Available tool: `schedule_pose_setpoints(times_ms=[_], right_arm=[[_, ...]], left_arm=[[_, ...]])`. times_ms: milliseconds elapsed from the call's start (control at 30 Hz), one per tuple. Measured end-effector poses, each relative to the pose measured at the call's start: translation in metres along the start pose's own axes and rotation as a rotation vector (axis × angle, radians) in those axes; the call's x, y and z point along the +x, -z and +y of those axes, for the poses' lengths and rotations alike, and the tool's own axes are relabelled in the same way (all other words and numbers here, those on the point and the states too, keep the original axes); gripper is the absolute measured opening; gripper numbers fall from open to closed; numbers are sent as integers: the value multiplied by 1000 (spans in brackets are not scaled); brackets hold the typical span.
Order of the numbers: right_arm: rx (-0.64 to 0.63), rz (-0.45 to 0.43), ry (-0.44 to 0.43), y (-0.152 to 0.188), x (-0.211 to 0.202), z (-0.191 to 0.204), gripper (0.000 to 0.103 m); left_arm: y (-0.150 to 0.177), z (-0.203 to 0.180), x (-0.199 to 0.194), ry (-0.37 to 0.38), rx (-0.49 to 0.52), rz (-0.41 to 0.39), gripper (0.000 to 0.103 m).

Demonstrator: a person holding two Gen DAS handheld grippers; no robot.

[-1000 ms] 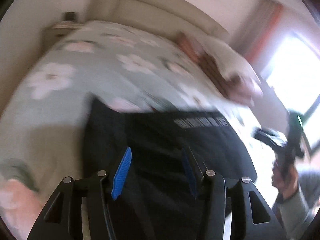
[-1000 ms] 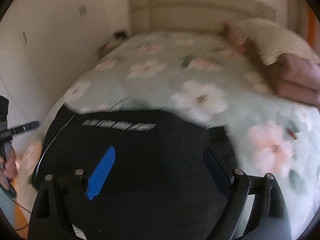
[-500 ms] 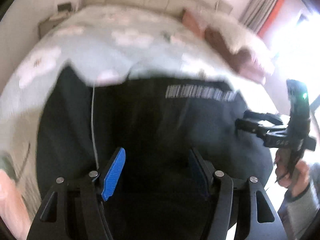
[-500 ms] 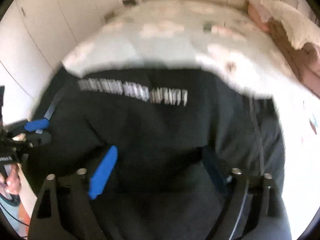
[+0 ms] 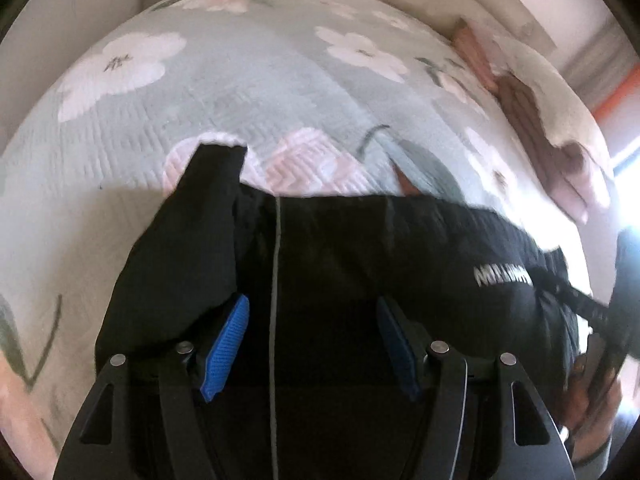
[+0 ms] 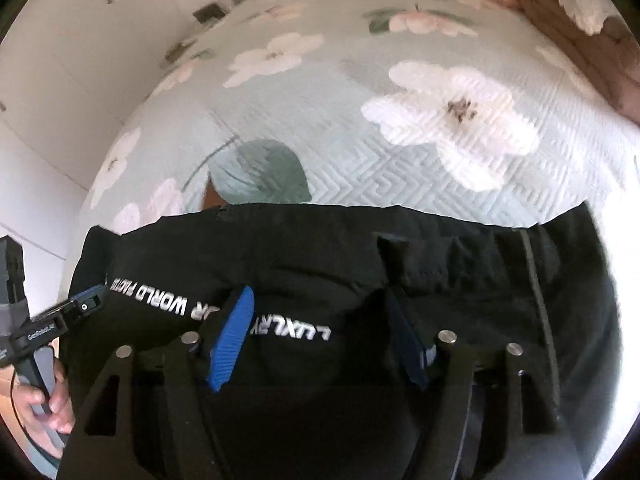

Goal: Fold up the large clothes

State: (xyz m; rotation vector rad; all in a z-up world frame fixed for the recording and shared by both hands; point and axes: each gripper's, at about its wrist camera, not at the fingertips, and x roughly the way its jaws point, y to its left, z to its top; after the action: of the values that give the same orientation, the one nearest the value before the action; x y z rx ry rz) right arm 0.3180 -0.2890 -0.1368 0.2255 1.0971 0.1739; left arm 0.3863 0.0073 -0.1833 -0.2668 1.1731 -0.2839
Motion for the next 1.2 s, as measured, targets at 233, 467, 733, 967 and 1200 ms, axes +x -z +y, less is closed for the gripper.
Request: schedule_pose_setpoints(times_ms=[233, 467, 733, 967, 1200], right_arm=[[-61, -35, -46, 93, -91, -8, 68], [-38, 47, 14, 123, -72, -12, 68], [-5, -60, -13, 127, -152, -19, 68], [-17, -164, 22, 142, -207, -32, 95], [95, -106, 94, 136, -148, -98, 95]], left_arm=[[95, 34, -91, 133, -35, -114, 67], [135, 49, -57, 97, -144, -94, 68], [134, 50, -101, 125, -70, -101, 68], [135, 77, -141, 135, -91, -146, 70], [119, 104, -134, 93, -147, -149, 71]])
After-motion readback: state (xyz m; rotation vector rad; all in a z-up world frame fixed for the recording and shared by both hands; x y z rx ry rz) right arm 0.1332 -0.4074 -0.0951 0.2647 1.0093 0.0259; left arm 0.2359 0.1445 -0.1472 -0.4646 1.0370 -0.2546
